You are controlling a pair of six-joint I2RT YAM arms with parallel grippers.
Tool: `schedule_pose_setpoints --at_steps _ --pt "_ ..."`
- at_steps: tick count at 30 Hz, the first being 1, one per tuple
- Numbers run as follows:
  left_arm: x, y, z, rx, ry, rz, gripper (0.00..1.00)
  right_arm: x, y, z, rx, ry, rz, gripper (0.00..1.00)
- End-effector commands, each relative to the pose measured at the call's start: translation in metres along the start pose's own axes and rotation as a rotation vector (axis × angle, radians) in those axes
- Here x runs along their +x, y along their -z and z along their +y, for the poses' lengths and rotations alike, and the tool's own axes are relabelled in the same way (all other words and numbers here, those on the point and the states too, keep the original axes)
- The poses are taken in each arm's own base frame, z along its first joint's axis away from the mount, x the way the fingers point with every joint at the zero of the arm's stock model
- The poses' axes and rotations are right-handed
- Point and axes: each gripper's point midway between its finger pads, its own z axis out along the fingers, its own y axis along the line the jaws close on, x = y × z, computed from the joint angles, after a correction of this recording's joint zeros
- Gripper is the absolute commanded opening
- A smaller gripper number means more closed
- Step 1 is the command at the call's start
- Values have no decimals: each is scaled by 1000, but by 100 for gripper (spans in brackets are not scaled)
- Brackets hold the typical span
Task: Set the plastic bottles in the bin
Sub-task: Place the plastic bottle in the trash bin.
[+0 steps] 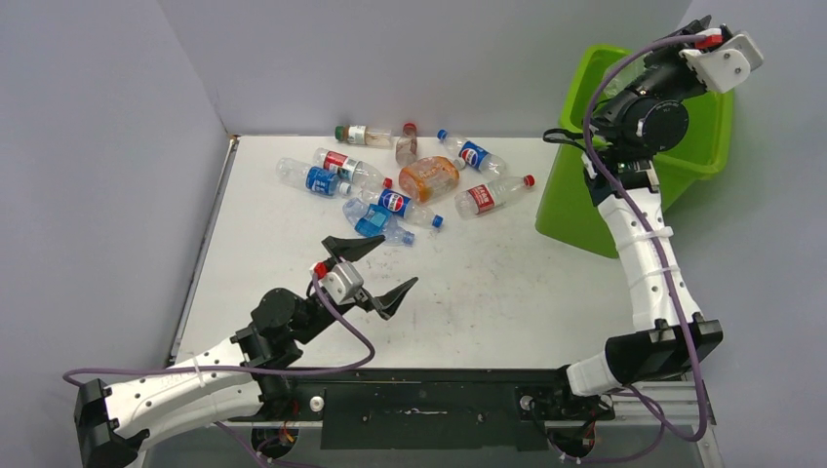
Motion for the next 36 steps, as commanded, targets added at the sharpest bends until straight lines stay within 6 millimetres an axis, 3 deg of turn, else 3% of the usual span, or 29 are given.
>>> schedule_pose_setpoints --at_steps 1,7,13,15,17,18,19,22,25,28,32,36 --pt "-7 -3 2 -13 -6 -28 96 13 -6 15 -27 -49 -3 5" --pt "-7 -4 3 -20 -11 -23 96 77 -8 0 14 18 94 5" --pt "-8 -4 4 -22 -13 -22 96 107 -4 -3 -13 41 159 8" --pt "-7 -4 3 -21 -14 -16 96 113 -1 0 -59 57 176 23" --pt "-6 -4 4 -21 -15 -15 96 118 3 3 -112 77 196 52" --pt "-6 -4 3 -20 -15 -15 96 120 4 7 -145 84 208 73" --pt "-6 -5 4 -21 -17 -13 96 121 6 7 -156 88 217 85" --pt "-5 -5 5 -31 -17 -6 96 115 9 10 -186 71 224 99" --pt "-3 -6 7 -42 -21 4 96 100 13 20 -228 14 221 91" --pt "-2 -6 9 -54 -28 9 96 75 23 38 -270 -48 212 90" --pt "1 -5 17 -95 -37 18 96 32 56 78 -422 -167 222 90" --pt "6 -5 29 -167 -46 40 96 -4 114 116 -677 -332 282 90"
